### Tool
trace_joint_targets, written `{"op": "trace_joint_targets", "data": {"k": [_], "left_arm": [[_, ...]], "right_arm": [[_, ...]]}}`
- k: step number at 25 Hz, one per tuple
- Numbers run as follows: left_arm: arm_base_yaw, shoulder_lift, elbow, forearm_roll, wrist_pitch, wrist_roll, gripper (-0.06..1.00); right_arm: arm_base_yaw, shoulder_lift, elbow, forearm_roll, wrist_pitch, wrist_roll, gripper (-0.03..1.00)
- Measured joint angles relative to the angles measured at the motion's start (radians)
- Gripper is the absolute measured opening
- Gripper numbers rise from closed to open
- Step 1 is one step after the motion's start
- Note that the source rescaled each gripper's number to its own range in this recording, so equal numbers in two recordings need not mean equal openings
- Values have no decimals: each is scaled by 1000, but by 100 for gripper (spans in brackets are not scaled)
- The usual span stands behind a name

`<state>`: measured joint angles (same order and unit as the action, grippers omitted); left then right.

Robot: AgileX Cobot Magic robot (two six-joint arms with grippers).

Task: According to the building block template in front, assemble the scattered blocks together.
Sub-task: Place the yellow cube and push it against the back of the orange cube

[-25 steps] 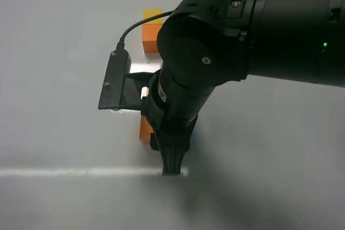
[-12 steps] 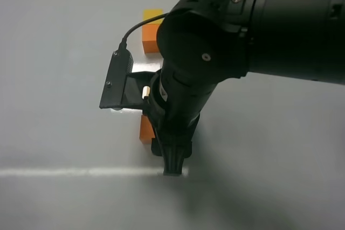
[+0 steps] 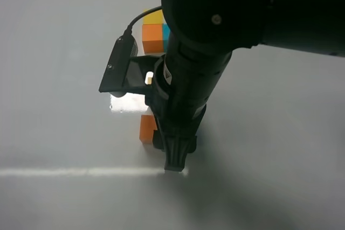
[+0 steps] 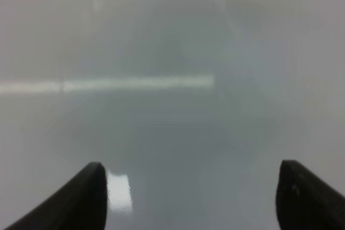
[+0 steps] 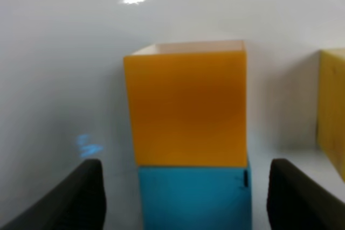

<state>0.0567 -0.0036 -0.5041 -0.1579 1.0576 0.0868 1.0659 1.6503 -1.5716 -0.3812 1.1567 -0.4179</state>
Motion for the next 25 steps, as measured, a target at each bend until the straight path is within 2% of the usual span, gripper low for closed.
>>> {"op": "trace_joint_targets", "data": {"k": [7, 11, 15, 18, 20, 22, 25], "left_arm": [[0, 0, 0, 0, 0, 0, 93], [0, 0, 0, 0, 0, 1, 93], [0, 0, 0, 0, 0, 1, 93], [0, 0, 0, 0, 0, 0, 93], [0, 0, 0, 0, 0, 0, 93], [0, 0, 0, 0, 0, 0, 93], [0, 0, 0, 0, 0, 4, 93]], "right_arm": [[0, -20, -124, 6, 13, 16, 70], [0, -20, -166, -2, -41, -23, 70], [0, -14, -167, -103, -115, -17, 68], [-1, 11, -172, -181, -141, -8, 49], [-5, 28, -172, -202, -147, -8, 28], [-10, 41, -172, -213, -165, -8, 14], [-21, 49, -172, -232, -202, -8, 6]]}}
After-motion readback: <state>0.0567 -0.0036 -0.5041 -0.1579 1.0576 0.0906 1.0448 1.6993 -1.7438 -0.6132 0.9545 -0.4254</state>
